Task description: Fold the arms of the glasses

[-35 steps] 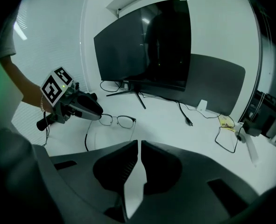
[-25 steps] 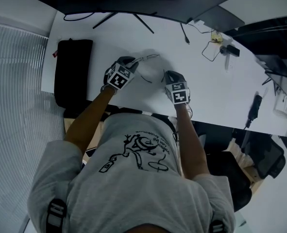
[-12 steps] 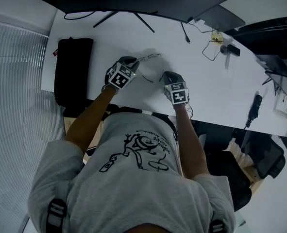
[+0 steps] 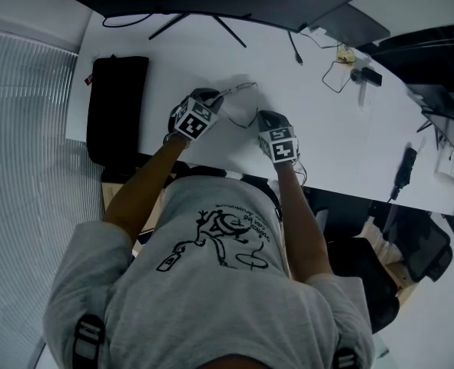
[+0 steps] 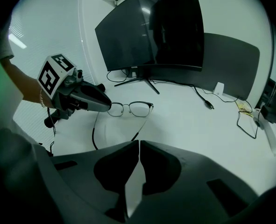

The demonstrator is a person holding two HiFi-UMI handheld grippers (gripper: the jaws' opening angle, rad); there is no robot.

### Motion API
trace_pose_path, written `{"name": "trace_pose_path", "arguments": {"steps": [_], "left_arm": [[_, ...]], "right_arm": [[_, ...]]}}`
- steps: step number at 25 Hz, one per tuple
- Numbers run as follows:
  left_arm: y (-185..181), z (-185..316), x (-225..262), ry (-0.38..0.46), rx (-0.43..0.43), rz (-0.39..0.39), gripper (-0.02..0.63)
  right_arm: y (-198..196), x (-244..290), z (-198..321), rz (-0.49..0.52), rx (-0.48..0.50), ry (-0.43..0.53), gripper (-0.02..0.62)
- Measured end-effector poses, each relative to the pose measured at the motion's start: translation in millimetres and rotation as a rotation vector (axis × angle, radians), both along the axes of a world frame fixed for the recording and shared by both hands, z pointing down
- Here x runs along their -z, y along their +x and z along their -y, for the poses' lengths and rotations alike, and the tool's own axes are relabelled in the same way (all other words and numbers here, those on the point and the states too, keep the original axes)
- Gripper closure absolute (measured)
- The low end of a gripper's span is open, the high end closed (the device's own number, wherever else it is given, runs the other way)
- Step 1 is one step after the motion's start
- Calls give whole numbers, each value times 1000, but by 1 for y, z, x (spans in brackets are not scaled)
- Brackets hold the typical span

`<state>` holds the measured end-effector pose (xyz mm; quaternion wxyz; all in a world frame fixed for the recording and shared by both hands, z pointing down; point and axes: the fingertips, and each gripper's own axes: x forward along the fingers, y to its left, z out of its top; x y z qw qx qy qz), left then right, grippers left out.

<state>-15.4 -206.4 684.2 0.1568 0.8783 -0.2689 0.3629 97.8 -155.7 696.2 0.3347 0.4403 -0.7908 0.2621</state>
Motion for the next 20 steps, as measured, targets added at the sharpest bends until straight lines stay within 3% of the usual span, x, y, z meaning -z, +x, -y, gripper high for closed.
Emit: {"name": "trace_pose_path", "arguments": {"steps": [20], "left_arm": [[10, -15, 0, -16, -5, 1, 540]], "right_arm": [[-16, 3, -4, 13, 40, -2, 578]]}}
